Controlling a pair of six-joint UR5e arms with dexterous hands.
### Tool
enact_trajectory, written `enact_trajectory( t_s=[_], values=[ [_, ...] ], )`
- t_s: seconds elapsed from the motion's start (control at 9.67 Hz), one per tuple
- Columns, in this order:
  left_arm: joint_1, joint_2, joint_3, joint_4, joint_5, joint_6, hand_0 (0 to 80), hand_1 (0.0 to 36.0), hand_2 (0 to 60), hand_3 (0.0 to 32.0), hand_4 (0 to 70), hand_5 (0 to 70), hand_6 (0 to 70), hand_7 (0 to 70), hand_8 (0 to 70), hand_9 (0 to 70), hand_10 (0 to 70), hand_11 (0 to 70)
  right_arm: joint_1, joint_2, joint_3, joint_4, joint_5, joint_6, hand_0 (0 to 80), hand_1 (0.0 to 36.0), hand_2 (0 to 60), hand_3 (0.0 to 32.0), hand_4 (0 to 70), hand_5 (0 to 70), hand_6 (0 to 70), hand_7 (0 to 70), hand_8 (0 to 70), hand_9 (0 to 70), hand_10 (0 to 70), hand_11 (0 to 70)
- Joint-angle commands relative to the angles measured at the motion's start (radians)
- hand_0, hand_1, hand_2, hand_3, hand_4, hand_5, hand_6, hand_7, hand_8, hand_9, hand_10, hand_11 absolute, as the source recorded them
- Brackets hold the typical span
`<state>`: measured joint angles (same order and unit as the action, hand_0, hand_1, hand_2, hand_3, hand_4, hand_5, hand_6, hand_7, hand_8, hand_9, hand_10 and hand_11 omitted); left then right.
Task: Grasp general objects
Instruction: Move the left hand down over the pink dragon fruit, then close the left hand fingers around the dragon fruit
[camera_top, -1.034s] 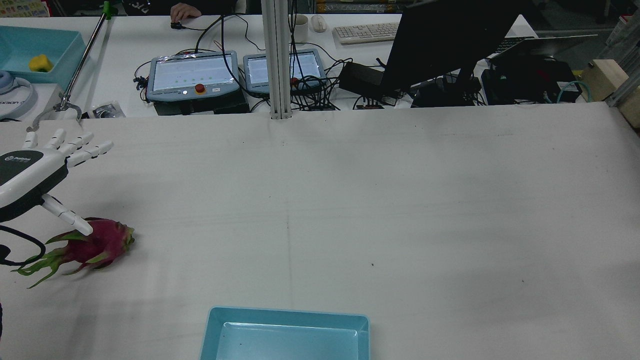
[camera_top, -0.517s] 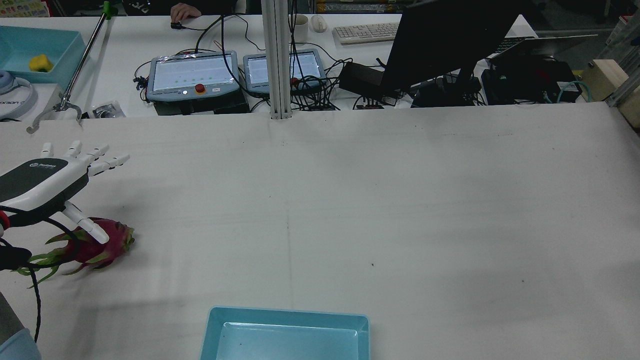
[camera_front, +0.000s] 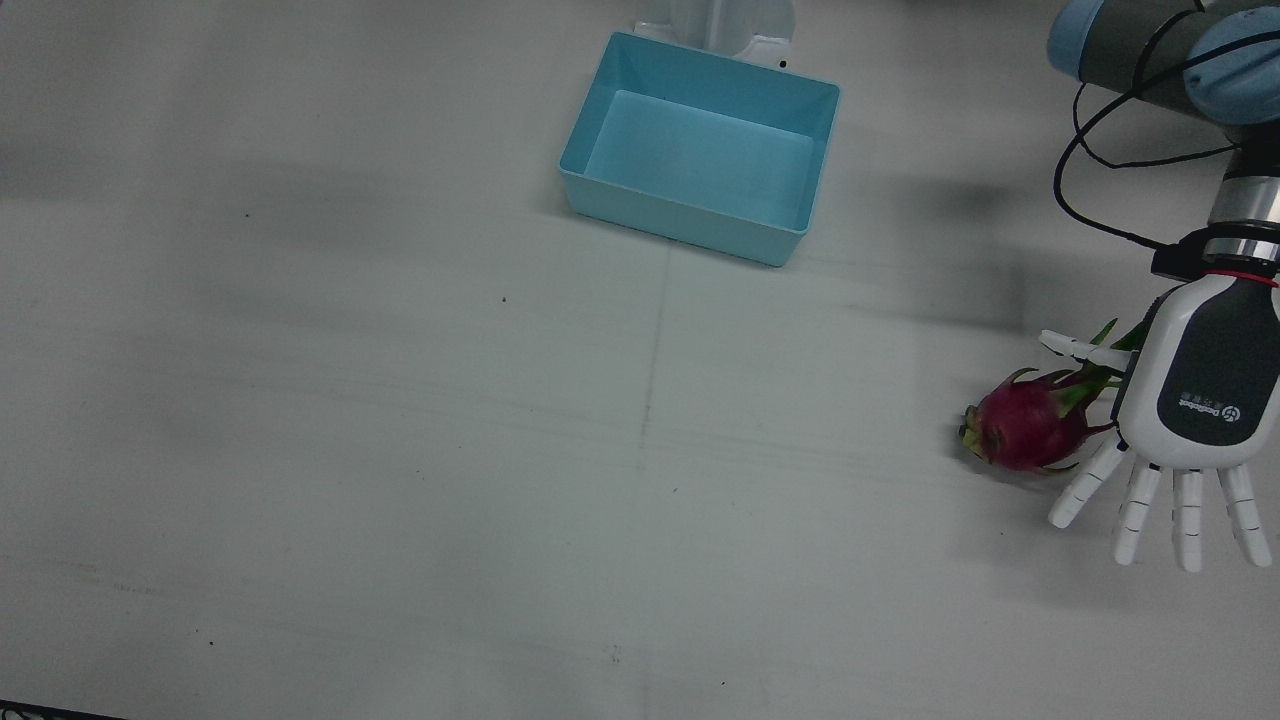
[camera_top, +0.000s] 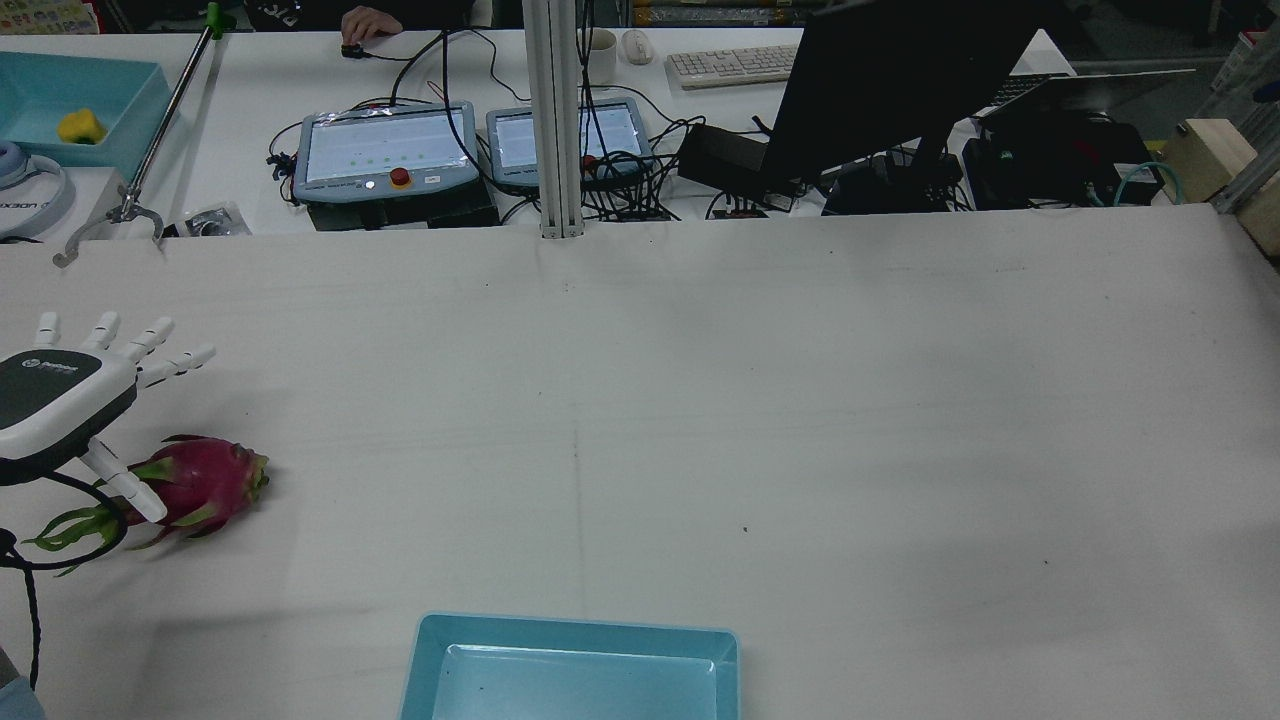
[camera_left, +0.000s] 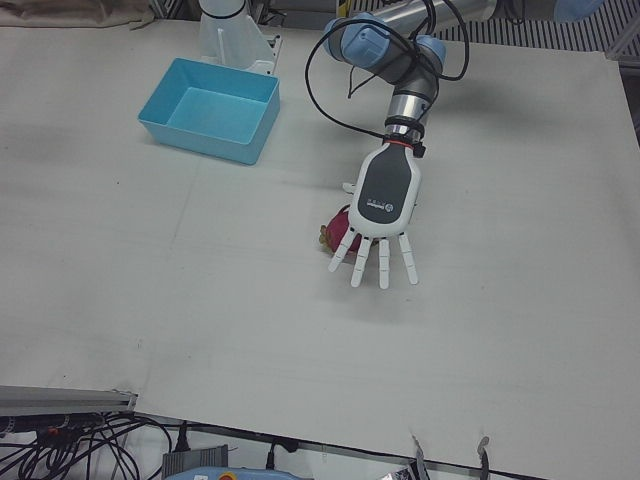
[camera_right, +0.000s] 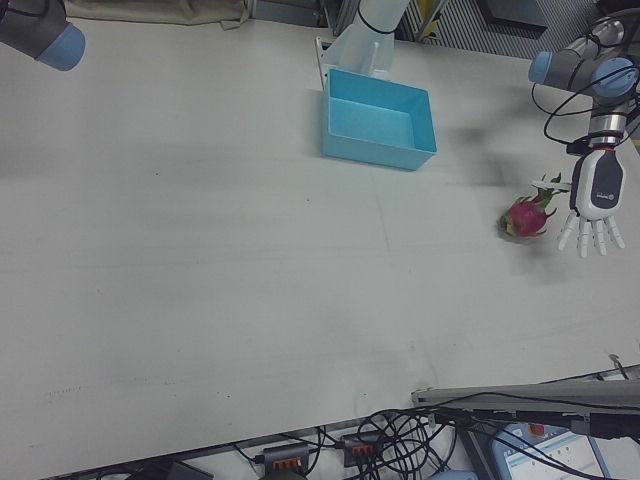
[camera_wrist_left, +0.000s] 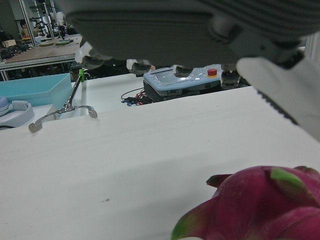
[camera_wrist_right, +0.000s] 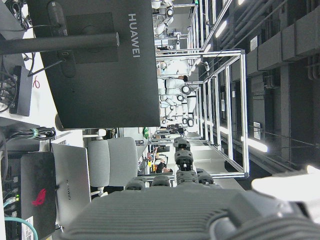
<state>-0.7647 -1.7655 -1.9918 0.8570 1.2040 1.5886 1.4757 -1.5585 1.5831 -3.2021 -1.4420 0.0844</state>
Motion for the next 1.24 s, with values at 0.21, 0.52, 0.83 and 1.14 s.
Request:
enact_trajectory(
  t_s=[0.21,0.52,0.83,1.14],
  values=[
    [0.001,0.077,0.001,-0.029,-0.001,0.004,48.8,19.8,7.9,32.0,0.0,0.0,0.0,2.0,0.0,0.0,0.0,0.0,0.0,0.0,0.0,-0.001,0.0,0.0,0.0,0.0,0.0,0.0,0.0,0.0,0.0,0.0,0.0,0.0,0.0,0.0],
    [0.002,0.078,0.004,-0.029,-0.027,0.004,56.9,35.8,40.3,32.0,0.0,0.0,0.0,6.7,0.0,0.0,0.0,0.0,0.0,0.0,0.0,0.001,0.0,0.0,0.0,0.0,0.0,0.0,0.0,0.0,0.0,0.0,0.0,0.0,0.0,0.0],
    [0.042,0.078,0.01,-0.026,-0.081,0.004,62.9,36.0,60.0,32.0,0.0,0.0,0.0,9.1,0.0,0.4,0.0,1.8,0.0,0.0,0.0,0.001,0.0,0.0,0.0,0.0,0.0,0.0,0.0,0.0,0.0,0.0,0.0,0.0,0.0,0.0],
    [0.169,0.078,0.037,-0.018,-0.188,-0.001,60.6,35.9,33.1,32.0,0.0,0.0,0.0,6.9,0.0,0.0,0.0,2.3,0.0,0.0,0.0,0.001,0.0,0.0,0.0,0.0,0.0,0.0,0.0,0.0,0.0,0.0,0.0,0.0,0.0,0.0]
  ],
)
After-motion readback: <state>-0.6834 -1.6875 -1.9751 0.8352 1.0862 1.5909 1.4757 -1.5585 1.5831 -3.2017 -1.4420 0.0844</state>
